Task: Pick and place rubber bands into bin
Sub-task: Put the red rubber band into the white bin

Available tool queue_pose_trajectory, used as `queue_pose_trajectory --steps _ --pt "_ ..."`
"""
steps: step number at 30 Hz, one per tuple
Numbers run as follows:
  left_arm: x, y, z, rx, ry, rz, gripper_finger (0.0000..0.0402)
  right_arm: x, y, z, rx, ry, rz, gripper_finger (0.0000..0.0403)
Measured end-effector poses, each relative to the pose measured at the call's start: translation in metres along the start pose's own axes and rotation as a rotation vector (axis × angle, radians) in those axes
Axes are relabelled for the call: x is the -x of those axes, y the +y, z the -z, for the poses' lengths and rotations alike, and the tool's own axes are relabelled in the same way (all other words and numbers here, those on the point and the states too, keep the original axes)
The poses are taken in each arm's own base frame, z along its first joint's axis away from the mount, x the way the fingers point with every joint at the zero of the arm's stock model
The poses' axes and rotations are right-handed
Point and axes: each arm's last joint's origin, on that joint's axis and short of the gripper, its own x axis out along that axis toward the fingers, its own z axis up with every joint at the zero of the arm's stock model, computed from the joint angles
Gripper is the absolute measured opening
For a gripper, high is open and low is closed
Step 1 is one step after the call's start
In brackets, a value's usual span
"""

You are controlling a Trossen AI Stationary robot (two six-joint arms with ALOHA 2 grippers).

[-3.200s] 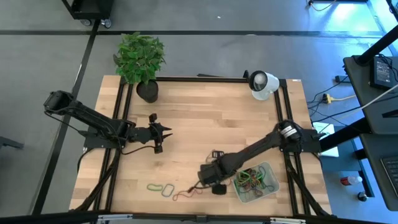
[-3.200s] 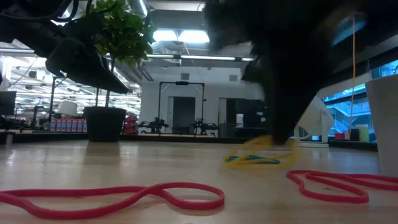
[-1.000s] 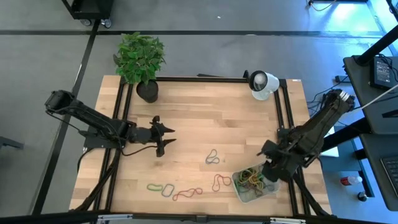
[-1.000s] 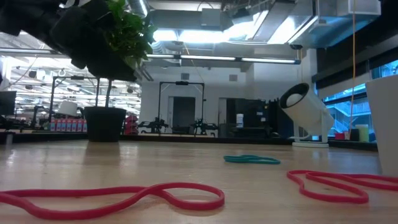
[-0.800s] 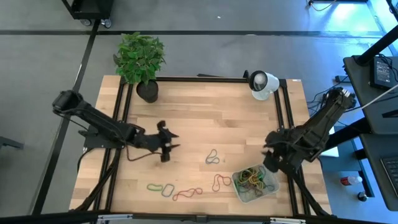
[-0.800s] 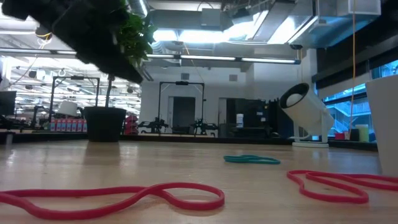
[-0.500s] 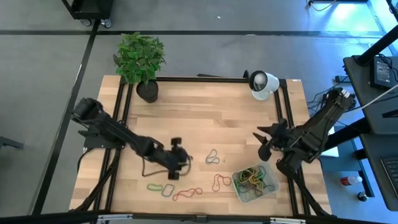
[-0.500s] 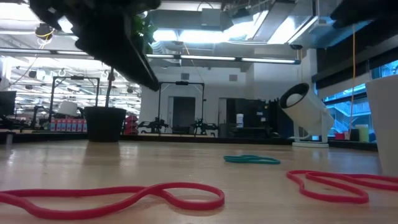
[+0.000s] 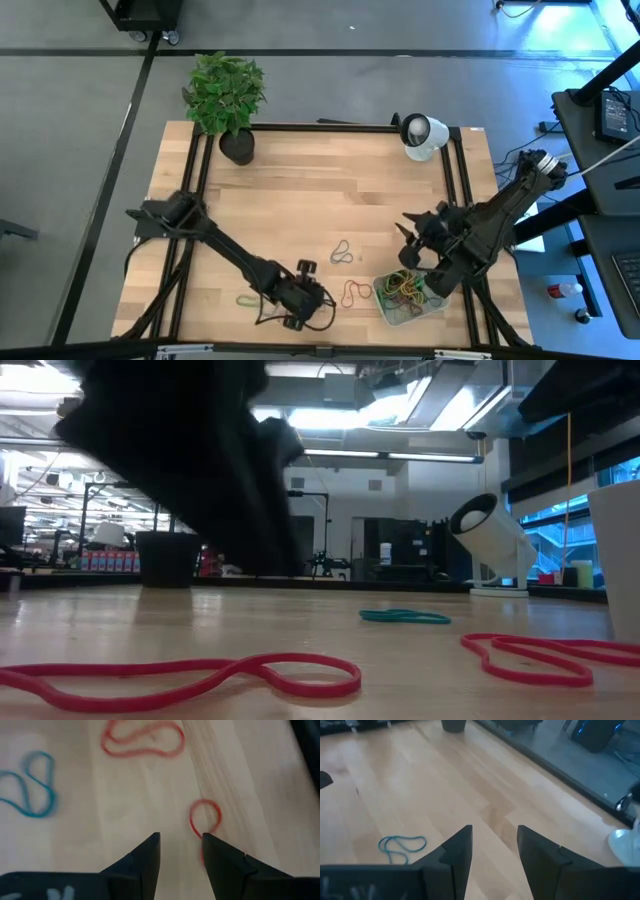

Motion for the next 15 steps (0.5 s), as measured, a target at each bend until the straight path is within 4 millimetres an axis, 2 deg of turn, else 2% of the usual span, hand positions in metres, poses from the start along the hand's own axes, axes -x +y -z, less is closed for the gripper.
queue_pose_trajectory --steps 6,10,13,15 --pt "-0.023 -0.013 0.001 0.005 0.066 0.105 0.0139 -0.004 0.012 0.006 -0.016 0.006 -0.010 0.0159" --pt "-0.028 -0.018 0.002 0.000 0.076 0.122 0.0137 -0.007 0.018 0.009 -0.015 0.006 -0.010 0.0159" --pt "-0.028 -0.018 0.003 0.004 0.085 0.124 0.0120 -0.008 0.020 0.012 -0.008 0.006 -0.006 0.0159" --pt "-0.028 -0.018 0.003 0.003 0.089 0.119 0.0095 -0.009 0.021 0.012 -0.004 0.007 -0.004 0.0159"
